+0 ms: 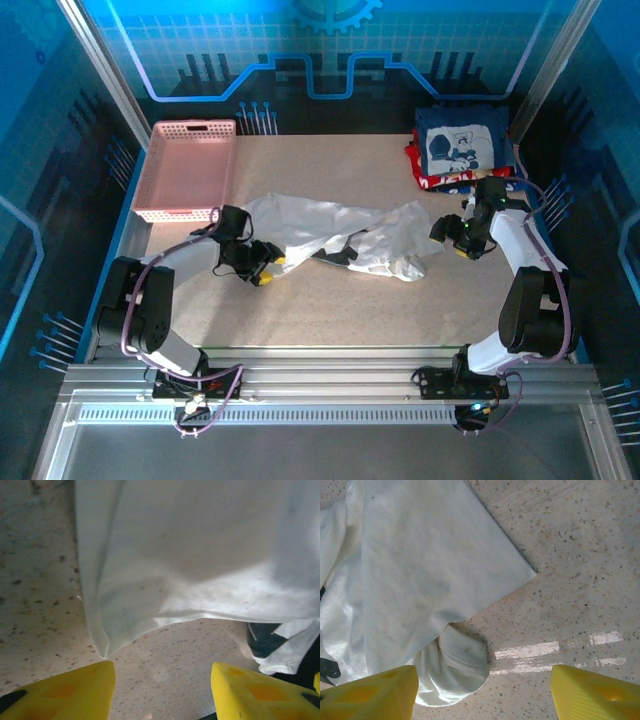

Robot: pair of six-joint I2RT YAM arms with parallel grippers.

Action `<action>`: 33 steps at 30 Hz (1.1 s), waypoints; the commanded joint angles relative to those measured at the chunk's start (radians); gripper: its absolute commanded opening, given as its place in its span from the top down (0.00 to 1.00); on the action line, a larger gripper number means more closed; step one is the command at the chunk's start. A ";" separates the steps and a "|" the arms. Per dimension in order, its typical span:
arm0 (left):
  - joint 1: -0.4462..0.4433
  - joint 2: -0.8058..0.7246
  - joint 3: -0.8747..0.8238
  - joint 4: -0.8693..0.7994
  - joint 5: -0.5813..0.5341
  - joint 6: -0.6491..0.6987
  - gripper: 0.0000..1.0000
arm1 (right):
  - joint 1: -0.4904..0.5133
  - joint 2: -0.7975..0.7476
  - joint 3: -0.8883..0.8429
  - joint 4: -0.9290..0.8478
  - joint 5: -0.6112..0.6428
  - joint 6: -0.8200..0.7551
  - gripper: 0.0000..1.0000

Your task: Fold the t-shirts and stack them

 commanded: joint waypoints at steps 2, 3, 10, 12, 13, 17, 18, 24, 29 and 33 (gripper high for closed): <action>-0.006 0.038 0.033 -0.050 -0.025 0.023 0.47 | -0.018 0.020 -0.010 0.016 -0.022 0.015 0.29; -0.007 0.044 0.034 -0.044 -0.029 0.023 0.47 | -0.017 0.023 -0.011 0.017 -0.021 0.015 0.29; -0.012 0.145 0.105 0.021 -0.035 0.015 0.64 | -0.019 0.050 -0.018 0.008 0.012 0.010 0.33; -0.006 0.168 0.121 0.021 -0.038 0.014 0.77 | -0.026 0.051 -0.031 0.005 0.048 0.017 0.35; -0.004 0.171 0.119 0.041 -0.034 0.005 0.85 | -0.033 0.047 -0.043 0.017 0.046 0.022 0.35; -0.004 0.175 0.151 0.030 -0.021 0.026 1.00 | -0.045 0.063 -0.070 0.087 -0.010 0.035 0.36; -0.004 0.169 0.157 0.026 -0.017 0.031 1.00 | -0.045 0.076 -0.071 0.105 -0.026 0.041 0.37; -0.004 0.109 0.184 -0.018 -0.006 0.053 1.00 | -0.038 0.161 -0.047 0.172 -0.073 0.087 0.43; -0.003 0.043 0.206 -0.073 -0.017 0.073 1.00 | -0.024 0.250 0.001 0.154 -0.048 0.111 0.47; 0.002 0.002 0.226 -0.104 -0.013 0.075 1.00 | -0.016 0.289 0.016 0.178 -0.028 0.137 0.49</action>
